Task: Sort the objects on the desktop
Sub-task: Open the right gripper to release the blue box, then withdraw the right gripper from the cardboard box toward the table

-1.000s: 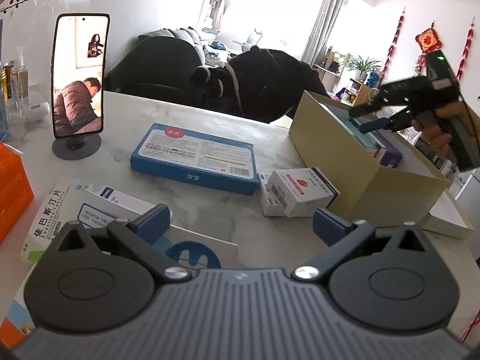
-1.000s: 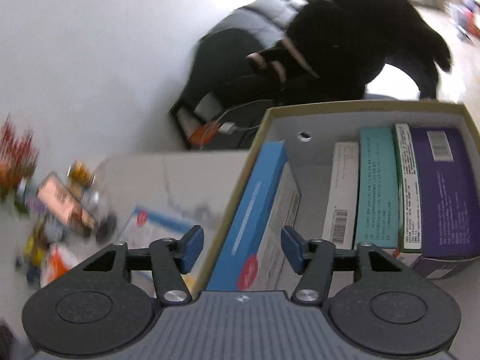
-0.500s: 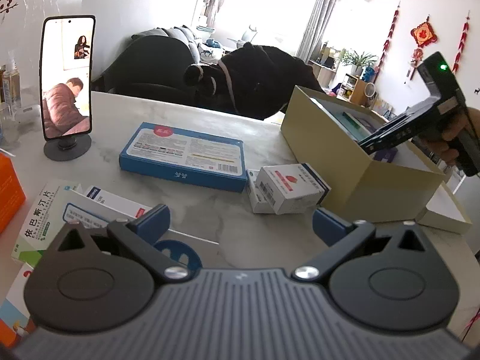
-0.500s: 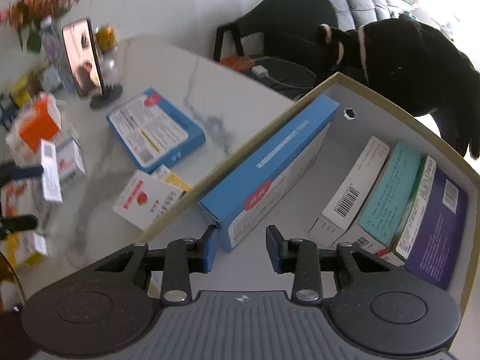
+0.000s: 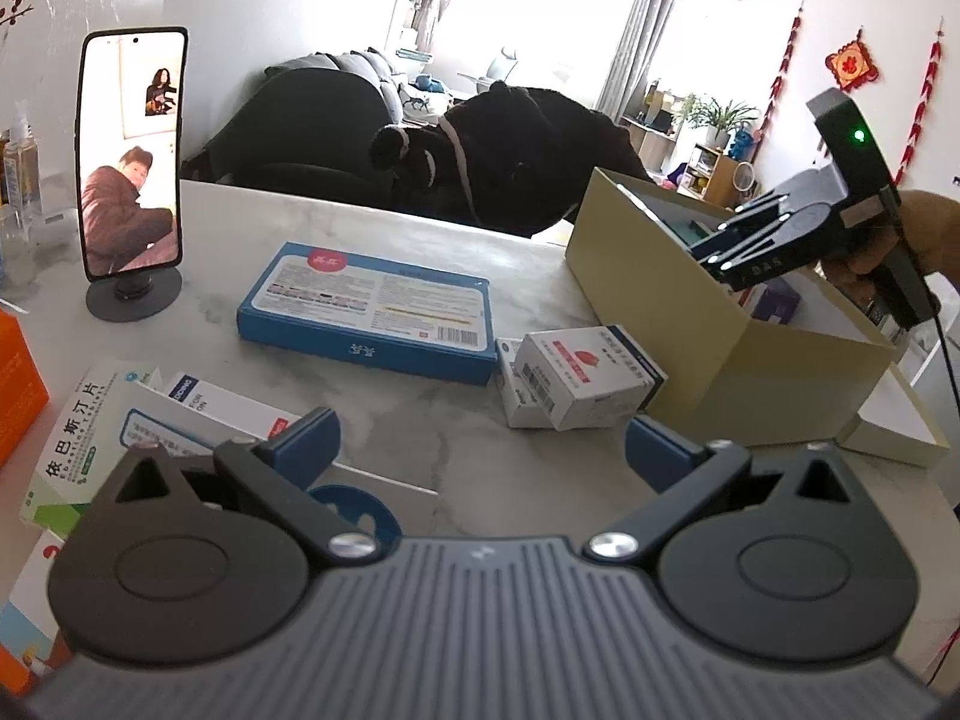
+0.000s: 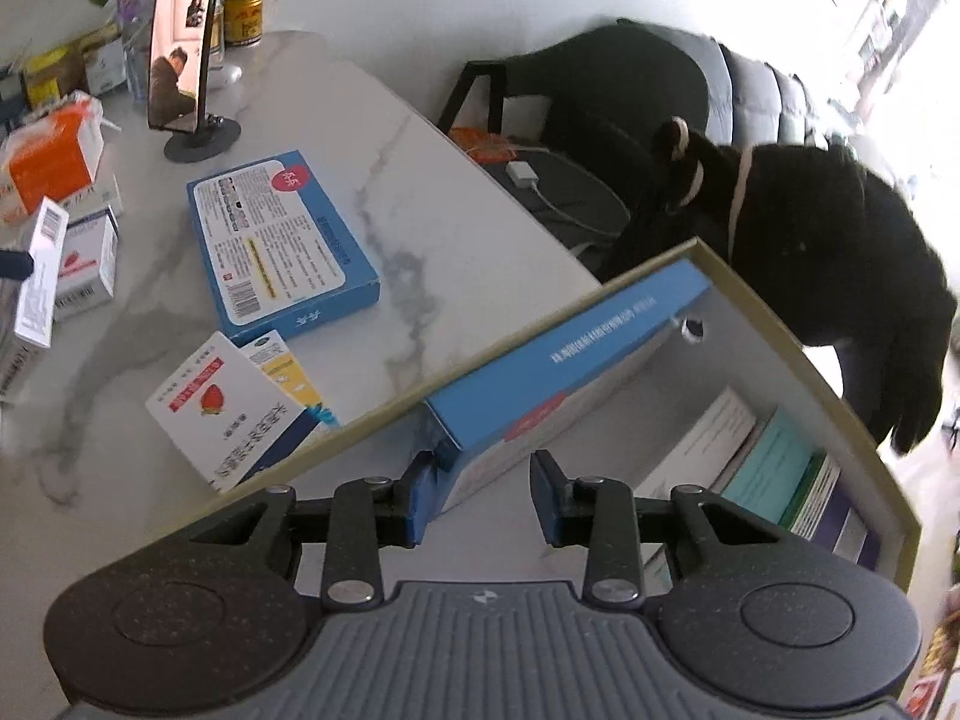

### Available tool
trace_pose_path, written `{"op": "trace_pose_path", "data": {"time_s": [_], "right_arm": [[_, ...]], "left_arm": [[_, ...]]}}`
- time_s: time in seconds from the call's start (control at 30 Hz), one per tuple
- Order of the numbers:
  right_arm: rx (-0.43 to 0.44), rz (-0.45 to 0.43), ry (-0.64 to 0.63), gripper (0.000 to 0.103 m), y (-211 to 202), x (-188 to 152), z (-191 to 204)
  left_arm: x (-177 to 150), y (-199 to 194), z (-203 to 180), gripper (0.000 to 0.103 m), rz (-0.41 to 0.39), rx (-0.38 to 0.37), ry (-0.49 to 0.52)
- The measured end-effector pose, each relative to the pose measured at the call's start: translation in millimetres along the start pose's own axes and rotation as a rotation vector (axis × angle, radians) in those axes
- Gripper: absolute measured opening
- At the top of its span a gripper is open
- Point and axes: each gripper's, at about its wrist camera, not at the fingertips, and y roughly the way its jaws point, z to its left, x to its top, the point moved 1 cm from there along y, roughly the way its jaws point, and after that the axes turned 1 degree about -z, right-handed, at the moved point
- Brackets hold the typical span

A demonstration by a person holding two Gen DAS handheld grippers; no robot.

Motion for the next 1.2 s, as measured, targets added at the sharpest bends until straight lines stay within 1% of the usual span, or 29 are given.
{"op": "trace_pose_path", "data": {"time_s": [0.1,0.13,0.17,0.3,0.4,0.47,0.67,0.77,0.9,0.97,1.03,1.2], "right_arm": [[-0.031,-0.015,0.005,0.042,5.0,2.4,-2.3],[-0.039,-0.021,0.012,0.047,6.6,2.7,-3.1],[-0.041,-0.027,0.02,0.049,7.7,2.3,-3.5],[-0.047,-0.06,0.05,0.051,8.8,-2.0,-2.5],[-0.077,-0.097,0.064,0.061,3.6,-6.0,-2.0],[-0.096,-0.122,0.084,0.073,-2.1,-7.1,-2.4],[-0.144,-0.186,0.103,0.083,-24.3,-4.1,-0.6],[-0.155,-0.221,0.103,0.084,-36.2,1.0,1.9],[-0.137,-0.259,0.104,0.086,-46.8,13.1,8.8],[-0.111,-0.269,0.097,0.093,-49.6,22.2,16.1],[-0.079,-0.276,0.077,0.095,-49.4,34.0,26.5],[0.004,-0.247,0.016,0.095,-33.5,69.4,55.9]], "left_arm": [[0.1,1.1,0.2,0.103,0.001,0.002,-0.002],[0.2,1.4,0.4,0.103,0.001,0.003,-0.003],[0.2,1.7,0.5,0.103,0.001,0.004,-0.004],[0.2,0.5,0.9,0.103,-0.001,0.008,-0.009],[0.2,0.6,1.3,0.103,-0.003,0.015,-0.013],[0.4,0.9,2.1,0.103,-0.006,0.018,-0.021],[1.6,3.3,5.1,0.103,-0.014,0.027,-0.051],[5.3,10.3,8.6,0.103,-0.021,0.037,-0.082],[11.5,22.5,17.5,0.103,-0.033,0.061,-0.161],[14.9,28.9,21.5,0.103,-0.04,0.074,-0.2],[19.1,36.1,24.2,0.103,-0.05,0.091,-0.234],[27.7,49.8,28.2,0.103,-0.064,0.163,-0.276]]}}
